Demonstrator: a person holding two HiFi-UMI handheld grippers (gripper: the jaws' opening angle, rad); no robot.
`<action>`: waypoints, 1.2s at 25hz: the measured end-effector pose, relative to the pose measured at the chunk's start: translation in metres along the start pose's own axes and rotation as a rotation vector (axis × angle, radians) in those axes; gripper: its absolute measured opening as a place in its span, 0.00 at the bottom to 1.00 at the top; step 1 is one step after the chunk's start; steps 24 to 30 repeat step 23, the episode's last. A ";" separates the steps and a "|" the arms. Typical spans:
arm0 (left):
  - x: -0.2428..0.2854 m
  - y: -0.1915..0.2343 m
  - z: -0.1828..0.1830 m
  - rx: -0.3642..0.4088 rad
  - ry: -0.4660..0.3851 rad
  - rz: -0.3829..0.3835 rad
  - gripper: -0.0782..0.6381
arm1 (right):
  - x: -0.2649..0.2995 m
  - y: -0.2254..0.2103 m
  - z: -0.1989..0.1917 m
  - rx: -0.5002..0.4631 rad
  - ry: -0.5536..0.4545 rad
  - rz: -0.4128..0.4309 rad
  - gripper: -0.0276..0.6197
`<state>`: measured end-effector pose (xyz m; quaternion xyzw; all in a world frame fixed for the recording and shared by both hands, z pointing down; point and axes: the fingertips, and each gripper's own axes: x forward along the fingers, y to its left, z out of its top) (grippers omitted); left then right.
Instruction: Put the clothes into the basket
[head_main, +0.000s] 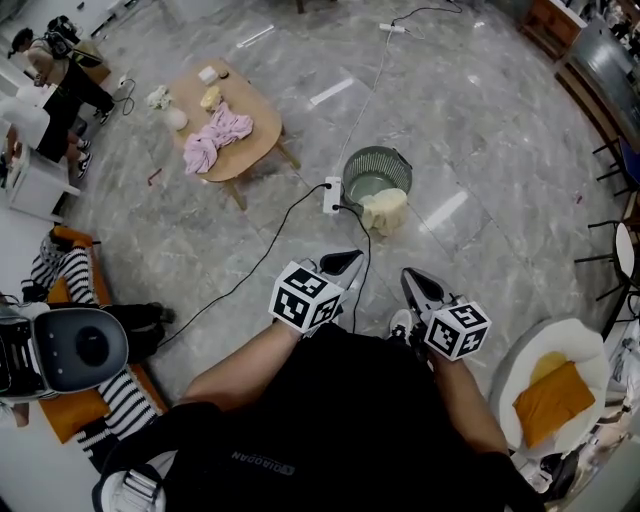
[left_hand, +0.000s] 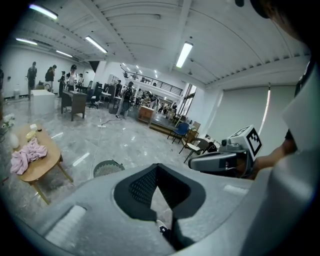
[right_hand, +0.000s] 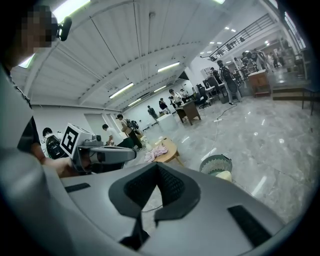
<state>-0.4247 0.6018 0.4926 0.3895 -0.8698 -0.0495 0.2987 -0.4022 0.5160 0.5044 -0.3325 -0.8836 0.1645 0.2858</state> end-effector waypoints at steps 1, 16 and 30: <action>0.001 0.001 0.001 0.002 0.000 -0.004 0.11 | 0.002 -0.001 0.001 0.000 0.000 0.000 0.06; 0.009 -0.005 0.013 0.014 -0.011 0.004 0.11 | -0.002 -0.009 0.008 0.002 -0.001 0.012 0.06; 0.013 -0.006 0.016 0.012 -0.013 0.009 0.11 | -0.002 -0.012 0.012 0.002 -0.002 0.020 0.06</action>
